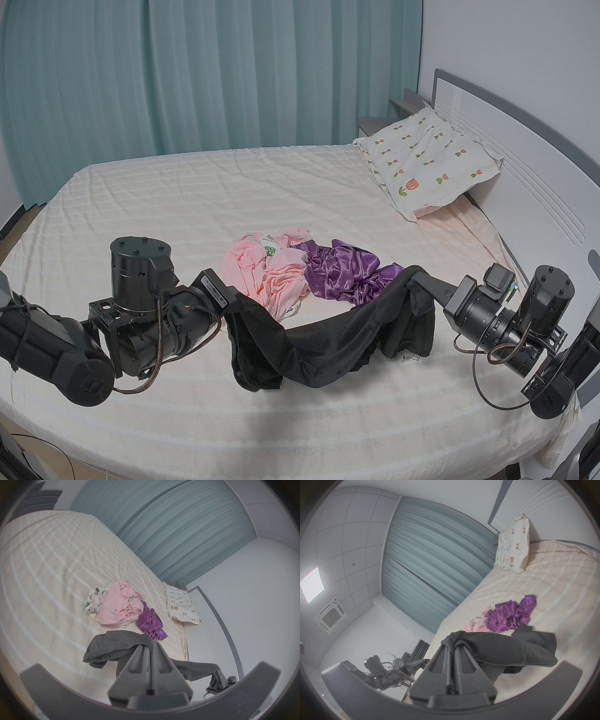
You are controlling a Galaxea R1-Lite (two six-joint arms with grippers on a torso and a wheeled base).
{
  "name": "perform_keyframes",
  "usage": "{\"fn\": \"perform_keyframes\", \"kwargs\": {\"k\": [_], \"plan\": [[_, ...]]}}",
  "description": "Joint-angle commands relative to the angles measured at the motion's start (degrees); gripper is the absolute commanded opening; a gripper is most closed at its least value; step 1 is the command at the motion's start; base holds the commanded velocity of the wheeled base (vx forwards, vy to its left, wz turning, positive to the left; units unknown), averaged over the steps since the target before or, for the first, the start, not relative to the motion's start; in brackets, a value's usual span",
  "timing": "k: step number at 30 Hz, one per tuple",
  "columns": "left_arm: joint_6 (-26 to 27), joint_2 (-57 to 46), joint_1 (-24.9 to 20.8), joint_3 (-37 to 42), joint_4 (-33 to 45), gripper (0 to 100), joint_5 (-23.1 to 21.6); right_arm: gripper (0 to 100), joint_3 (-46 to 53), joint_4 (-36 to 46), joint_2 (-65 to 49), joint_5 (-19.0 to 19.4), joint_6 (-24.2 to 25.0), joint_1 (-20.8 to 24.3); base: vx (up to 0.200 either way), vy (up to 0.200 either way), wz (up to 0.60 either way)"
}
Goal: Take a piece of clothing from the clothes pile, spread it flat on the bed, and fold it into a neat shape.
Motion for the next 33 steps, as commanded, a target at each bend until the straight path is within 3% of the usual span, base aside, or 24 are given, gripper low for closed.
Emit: {"fn": "perform_keyframes", "kwargs": {"k": [1,9,21,33], "plan": [[-0.73,0.39,-0.2,1.74,0.02,0,-1.09,0,1.75,-0.45,1.57,-0.07,0.29,-0.06,-0.2,0.0,0.0],[-1.61,0.13,-0.2,4.2,-0.16,0,-2.84,0,2.45,-0.45,1.48,-0.25,0.82,0.11,-0.2,0.0,0.0],[-3.01,-0.49,-0.29,4.2,-0.07,0,-4.95,0,3.07,-0.45,1.13,-0.33,0.82,0.55,0.0,0.0,0.0],[-2.58,-4.7,0.85,6.75,0.11,0,-4.87,0,2.19,-0.45,1.13,-0.51,0.55,2.13,0.0,0.2,0.0]]}}
